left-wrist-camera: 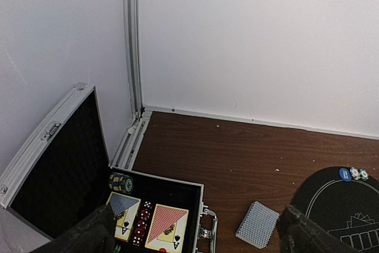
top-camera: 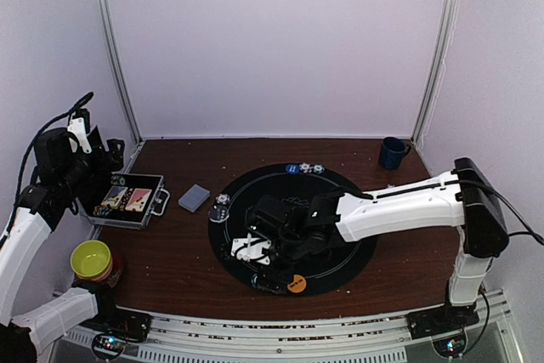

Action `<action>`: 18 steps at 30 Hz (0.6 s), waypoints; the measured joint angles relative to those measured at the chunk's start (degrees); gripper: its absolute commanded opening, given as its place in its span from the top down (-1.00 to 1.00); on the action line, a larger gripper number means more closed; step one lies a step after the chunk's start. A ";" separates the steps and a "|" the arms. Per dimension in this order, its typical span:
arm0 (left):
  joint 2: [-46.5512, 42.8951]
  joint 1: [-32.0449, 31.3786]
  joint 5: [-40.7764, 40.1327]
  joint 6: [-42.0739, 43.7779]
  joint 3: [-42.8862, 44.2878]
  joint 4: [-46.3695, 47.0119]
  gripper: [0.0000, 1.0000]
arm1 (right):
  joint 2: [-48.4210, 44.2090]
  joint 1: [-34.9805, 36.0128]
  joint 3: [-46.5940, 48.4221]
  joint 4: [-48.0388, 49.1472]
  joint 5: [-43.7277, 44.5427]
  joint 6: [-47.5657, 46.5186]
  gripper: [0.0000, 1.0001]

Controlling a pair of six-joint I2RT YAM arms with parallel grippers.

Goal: Distribute texas hold em gaming equipment
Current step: Place the poker chips pile in the big blind area, then pick up the pile of poker chips from the pile of poker chips.

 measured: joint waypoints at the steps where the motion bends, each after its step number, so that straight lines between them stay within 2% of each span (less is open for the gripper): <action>1: 0.00 0.00 0.00 0.00 0.00 0.02 -0.95 | -1.40 0.00 0.00 -0.07 0.02 0.02 -0.87; 4: 0.00 0.04 0.00 0.00 0.00 0.00 -0.96 | -6.97 -0.57 -0.09 -0.02 0.35 0.07 -1.00; 8: 0.00 0.09 0.02 0.00 0.00 0.00 -0.96 | -15.13 -4.24 -0.17 0.22 0.68 0.33 -1.00; 13: 0.00 0.11 0.00 0.00 0.00 0.02 -0.96 | -23.63 -18.45 -2.99 0.81 2.60 1.14 -1.00; 18: 0.00 0.11 0.00 0.00 0.00 0.02 -0.96 | -29.79 -35.71 -12.46 1.07 4.76 0.96 -1.00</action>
